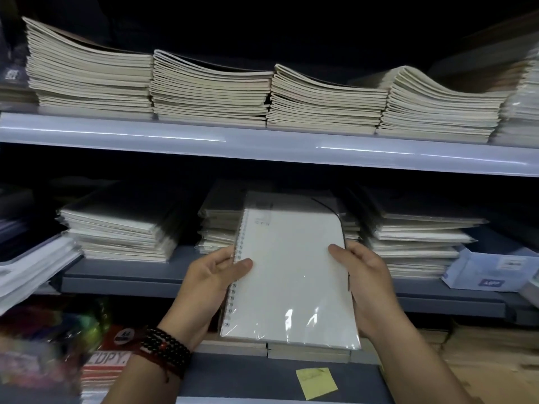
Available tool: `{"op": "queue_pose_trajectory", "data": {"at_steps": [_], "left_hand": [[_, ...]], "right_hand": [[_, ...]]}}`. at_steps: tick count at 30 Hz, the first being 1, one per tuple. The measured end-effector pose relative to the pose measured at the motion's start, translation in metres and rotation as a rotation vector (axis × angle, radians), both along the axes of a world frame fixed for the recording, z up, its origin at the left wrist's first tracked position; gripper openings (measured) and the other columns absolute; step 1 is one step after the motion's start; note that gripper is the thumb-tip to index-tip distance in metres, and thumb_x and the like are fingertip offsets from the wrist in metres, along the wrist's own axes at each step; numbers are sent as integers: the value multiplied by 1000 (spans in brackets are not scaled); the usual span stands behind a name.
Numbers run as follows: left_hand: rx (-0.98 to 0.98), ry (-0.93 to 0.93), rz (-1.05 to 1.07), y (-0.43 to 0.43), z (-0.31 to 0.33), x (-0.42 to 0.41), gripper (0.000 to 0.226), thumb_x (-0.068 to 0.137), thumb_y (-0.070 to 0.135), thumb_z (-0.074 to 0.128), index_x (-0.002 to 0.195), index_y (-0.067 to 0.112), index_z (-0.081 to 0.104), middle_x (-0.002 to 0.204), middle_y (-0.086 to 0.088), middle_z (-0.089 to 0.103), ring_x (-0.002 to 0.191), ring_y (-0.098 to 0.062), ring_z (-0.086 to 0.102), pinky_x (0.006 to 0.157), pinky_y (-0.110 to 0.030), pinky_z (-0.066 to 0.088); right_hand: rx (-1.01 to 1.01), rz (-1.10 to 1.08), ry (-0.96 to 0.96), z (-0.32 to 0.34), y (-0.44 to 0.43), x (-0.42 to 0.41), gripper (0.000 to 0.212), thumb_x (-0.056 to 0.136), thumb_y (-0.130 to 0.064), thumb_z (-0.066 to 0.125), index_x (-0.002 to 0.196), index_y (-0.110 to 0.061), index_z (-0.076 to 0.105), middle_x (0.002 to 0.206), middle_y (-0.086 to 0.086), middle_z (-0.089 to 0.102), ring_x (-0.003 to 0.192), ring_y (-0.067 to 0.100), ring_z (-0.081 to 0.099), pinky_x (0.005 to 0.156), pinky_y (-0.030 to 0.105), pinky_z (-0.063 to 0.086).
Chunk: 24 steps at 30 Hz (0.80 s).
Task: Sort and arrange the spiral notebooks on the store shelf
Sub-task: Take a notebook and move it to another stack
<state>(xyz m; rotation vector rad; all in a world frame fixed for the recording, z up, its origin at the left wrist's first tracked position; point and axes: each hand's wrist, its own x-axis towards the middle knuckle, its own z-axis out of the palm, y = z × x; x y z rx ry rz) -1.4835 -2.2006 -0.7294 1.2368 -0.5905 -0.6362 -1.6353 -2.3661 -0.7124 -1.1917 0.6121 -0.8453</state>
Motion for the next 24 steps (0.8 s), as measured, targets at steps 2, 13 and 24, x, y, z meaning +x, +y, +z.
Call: {"op": "queue_pose_trajectory", "data": {"at_steps": [2, 13, 24], "left_hand": [[23, -48, 54, -1, -3, -1, 18, 97, 15, 63, 111, 9, 73, 107, -9, 77, 101, -28, 74, 89, -40, 57], [-55, -339, 261, 23, -1, 1, 19, 98, 10, 60, 101, 21, 75, 86, -4, 75, 69, -19, 62, 63, -27, 53], [-251, 89, 164, 28, -1, 3, 36, 87, -1, 66, 120, 13, 71, 113, -15, 74, 90, -19, 72, 72, -23, 61]], "right_hand": [[-57, -26, 6, -5, 0, 0, 5, 93, -9, 66, 97, -8, 69, 97, 17, 75, 77, 27, 69, 73, 43, 55], [-623, -177, -43, -13, 8, -12, 16, 80, -21, 82, 76, -33, 73, 89, 3, 59, 83, 20, 62, 76, 34, 52], [-191, 51, -130, -13, 19, -3, 28, 94, -7, 62, 111, -25, 75, 100, 4, 76, 79, 18, 70, 60, 27, 54]]}}
